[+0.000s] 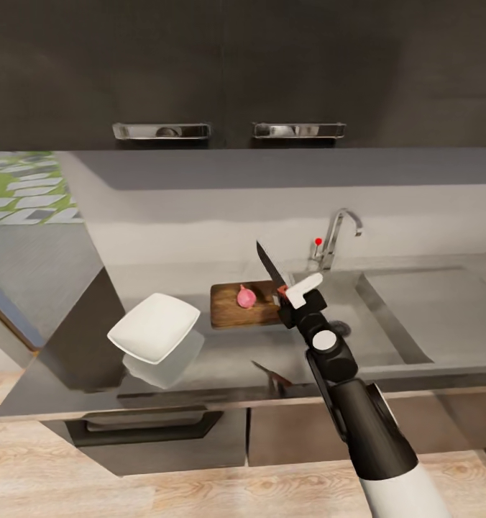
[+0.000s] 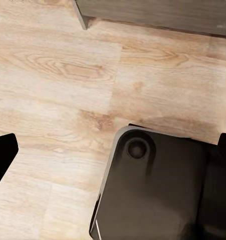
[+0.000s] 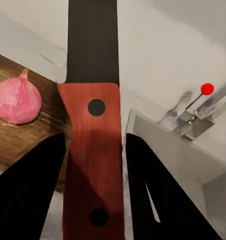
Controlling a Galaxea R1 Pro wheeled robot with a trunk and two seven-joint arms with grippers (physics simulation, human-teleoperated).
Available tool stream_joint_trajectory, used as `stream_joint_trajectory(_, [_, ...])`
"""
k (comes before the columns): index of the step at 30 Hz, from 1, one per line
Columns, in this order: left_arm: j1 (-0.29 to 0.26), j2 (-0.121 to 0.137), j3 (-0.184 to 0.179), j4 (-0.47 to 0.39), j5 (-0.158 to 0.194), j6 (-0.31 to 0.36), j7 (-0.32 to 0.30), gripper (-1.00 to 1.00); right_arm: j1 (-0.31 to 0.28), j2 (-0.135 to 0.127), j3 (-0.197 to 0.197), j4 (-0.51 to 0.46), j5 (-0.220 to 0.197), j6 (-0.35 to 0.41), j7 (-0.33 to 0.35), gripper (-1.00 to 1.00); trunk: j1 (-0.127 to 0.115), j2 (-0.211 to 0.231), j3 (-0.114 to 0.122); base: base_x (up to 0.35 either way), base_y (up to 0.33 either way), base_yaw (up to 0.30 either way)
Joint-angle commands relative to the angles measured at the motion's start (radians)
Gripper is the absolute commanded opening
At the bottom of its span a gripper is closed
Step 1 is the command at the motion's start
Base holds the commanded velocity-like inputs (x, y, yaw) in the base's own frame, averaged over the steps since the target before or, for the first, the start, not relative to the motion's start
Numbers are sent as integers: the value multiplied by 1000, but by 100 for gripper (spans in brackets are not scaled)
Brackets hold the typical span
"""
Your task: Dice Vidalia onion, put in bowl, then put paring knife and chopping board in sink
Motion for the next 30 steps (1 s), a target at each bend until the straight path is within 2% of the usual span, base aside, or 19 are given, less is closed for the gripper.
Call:
stream_joint_trajectory(1, [0, 2, -7, -2, 4, -2, 10, 100, -1, 0, 12, -1, 22, 12, 9, -100, 1, -2, -2, 102, -173, 0])
stream_joint_trajectory(3, [0, 2, -7, -2, 4, -2, 10, 100, -1, 0, 50, 2, 50, 28, 8, -100, 1, -2, -2, 102, -168, 0])
stream_joint_trajectory(9, [0, 2, -7, -3, 4, -2, 10, 100, -1, 0, 88, 24, 69, 44, -13, -100, 1, -2, -2, 74, -91, 0])
stream_joint_trajectory(12, [0, 2, -7, -3, 4, -2, 10, 100, -1, 0, 128, 40, 71, 64, -67, -100, 1, -2, -2, 14, -14, 0])
stream_joint_trajectory(16, [0, 2, -7, -3, 4, -2, 10, 100, -1, -1, 194, 57, 70, 96, -184, -100, 1, -2, -2, 4, -4, 0])
stream_joint_trajectory(19, [0, 2, -7, -3, 3, -2, 10, 100, -1, -2, 207, 63, 70, 116, -219, -100, 1, -2, -2, 0, 0, 0])
stream_joint_trajectory(23, [0, 2, -7, -3, 3, -2, 10, 100, -1, -2, 226, 90, 70, 132, -233, -100, 1, -2, -2, 50, 0, 0])
stream_joint_trajectory(26, [0, 2, -7, -3, 3, -2, 10, 100, -1, -1, 266, 112, 71, 137, -238, -100, 1, -2, -2, 147, 0, 0])
stream_joint_trajectory(30, [0, 2, -7, -3, 3, -2, 10, 100, -1, -1, 286, 131, 71, 140, -247, -100, 1, -2, -2, 202, 0, 0])
